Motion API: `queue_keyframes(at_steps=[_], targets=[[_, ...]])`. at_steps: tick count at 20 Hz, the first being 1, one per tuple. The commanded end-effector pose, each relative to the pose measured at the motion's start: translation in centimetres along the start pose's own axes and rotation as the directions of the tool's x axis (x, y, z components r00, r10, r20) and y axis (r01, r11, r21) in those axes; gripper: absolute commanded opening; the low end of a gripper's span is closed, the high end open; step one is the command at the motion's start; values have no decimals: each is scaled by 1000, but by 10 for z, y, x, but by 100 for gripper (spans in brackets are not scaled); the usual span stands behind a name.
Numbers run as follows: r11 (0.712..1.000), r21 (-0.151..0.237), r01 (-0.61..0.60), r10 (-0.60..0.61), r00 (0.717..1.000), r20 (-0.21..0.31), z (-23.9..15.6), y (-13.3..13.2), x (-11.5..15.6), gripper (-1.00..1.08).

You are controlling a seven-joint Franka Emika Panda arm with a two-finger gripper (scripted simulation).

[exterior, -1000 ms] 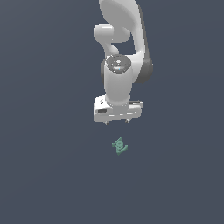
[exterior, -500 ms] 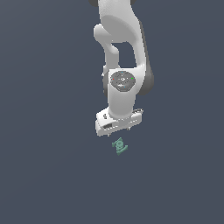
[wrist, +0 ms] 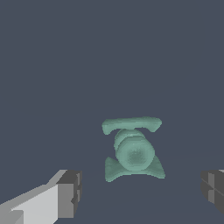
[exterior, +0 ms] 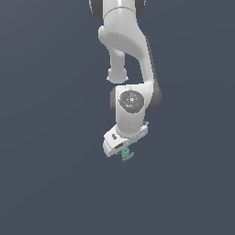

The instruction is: Pick up the object and move it to a goal position.

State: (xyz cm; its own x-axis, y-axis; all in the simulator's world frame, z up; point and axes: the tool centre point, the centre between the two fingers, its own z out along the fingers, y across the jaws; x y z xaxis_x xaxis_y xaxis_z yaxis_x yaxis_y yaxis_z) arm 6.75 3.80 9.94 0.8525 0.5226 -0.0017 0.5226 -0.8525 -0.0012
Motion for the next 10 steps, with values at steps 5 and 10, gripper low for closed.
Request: queue_keyframes(at_steps=[5, 10], targets=[[998, -1, 58, -58, 998, -2, 9, 2, 7, 100], [998, -1, 56, -56, 998, -1, 11, 2, 6, 100]])
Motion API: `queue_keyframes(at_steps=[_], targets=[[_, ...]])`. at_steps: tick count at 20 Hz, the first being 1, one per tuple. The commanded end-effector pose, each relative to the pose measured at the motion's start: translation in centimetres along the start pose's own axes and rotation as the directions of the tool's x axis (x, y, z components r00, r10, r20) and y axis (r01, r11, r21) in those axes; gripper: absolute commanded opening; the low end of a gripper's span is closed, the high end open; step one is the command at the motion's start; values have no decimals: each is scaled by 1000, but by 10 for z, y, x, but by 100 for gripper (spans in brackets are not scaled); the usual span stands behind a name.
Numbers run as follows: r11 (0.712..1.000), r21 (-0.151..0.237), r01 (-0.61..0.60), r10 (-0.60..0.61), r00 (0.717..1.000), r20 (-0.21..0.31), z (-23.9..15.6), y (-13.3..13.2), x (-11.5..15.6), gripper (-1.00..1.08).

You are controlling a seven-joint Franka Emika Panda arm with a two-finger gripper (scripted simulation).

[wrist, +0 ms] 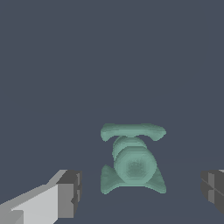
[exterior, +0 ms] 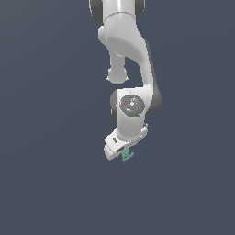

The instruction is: Pick up the object and move it to a goal position.

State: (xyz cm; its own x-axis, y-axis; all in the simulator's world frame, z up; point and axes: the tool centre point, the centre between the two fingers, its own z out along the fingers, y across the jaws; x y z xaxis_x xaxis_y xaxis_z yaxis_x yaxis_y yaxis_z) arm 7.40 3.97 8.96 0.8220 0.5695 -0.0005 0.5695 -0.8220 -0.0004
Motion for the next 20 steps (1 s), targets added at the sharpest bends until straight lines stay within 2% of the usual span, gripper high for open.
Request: queue_keyframes(at_steps=[1, 10, 16, 17, 20], targets=[[1000, 0, 0, 0, 1000, 0, 3, 0, 0, 100], [1000, 0, 5, -5, 1000, 0, 44, -1, -1, 100], [1000, 0, 5, -5, 1000, 0, 50, 0, 1, 100], [1000, 0, 5, -5, 1000, 0, 50, 0, 1, -100], [1000, 0, 5, -5, 1000, 0, 50, 0, 1, -100]])
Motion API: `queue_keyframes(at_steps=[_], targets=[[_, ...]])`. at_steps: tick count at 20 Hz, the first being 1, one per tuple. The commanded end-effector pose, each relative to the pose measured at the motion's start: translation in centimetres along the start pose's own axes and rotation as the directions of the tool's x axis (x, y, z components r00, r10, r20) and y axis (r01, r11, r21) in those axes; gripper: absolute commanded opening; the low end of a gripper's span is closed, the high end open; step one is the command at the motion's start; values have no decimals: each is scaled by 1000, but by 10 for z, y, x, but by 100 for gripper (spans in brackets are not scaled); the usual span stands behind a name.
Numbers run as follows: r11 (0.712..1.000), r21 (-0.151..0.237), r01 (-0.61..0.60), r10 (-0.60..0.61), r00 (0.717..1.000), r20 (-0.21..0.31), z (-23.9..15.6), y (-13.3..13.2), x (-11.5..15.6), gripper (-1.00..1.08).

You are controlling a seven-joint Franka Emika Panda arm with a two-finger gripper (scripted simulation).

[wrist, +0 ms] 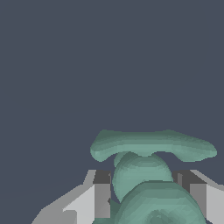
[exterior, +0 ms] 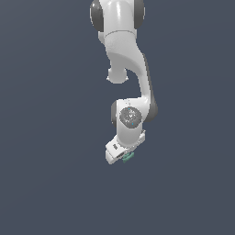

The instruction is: Pick up the object and move it to a goal position.

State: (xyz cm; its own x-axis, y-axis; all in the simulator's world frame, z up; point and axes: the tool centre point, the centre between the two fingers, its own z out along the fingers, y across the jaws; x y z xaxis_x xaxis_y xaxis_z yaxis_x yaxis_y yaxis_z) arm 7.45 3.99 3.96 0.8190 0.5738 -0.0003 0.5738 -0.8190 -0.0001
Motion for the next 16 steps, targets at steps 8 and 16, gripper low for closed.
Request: queue_keyframes(at_steps=[8, 16], targets=[[1000, 0, 0, 0, 1000, 0, 0, 0, 0, -100], [1000, 0, 0, 0, 1000, 0, -13, -16, 23, -100]])
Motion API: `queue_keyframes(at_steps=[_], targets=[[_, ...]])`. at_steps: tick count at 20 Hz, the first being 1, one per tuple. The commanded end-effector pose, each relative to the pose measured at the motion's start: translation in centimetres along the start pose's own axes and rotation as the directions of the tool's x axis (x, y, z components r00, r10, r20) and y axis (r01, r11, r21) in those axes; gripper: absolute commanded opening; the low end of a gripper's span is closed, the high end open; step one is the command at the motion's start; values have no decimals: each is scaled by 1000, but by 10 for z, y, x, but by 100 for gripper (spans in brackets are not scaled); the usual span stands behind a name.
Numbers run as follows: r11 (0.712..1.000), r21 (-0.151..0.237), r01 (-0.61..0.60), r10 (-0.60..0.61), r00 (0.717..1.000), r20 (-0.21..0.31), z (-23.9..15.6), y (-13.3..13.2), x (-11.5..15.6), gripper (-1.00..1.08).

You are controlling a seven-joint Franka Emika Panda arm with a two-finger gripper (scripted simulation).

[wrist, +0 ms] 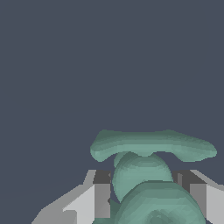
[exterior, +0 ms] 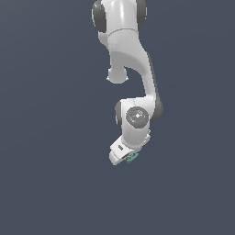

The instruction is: Pick up the object and move it to a goal position.

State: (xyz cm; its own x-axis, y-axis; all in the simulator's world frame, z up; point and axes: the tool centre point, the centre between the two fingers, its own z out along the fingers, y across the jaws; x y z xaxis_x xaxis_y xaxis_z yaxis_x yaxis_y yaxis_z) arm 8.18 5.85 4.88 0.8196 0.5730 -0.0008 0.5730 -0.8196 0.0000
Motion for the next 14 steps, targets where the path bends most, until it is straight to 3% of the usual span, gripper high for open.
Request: queue_keyframes(at_steps=[1, 14], targets=[[1000, 0, 1, -1, 1000, -1, -6, -8, 11, -100], [1000, 0, 1, -1, 1000, -1, -40, -48, 75, -100]])
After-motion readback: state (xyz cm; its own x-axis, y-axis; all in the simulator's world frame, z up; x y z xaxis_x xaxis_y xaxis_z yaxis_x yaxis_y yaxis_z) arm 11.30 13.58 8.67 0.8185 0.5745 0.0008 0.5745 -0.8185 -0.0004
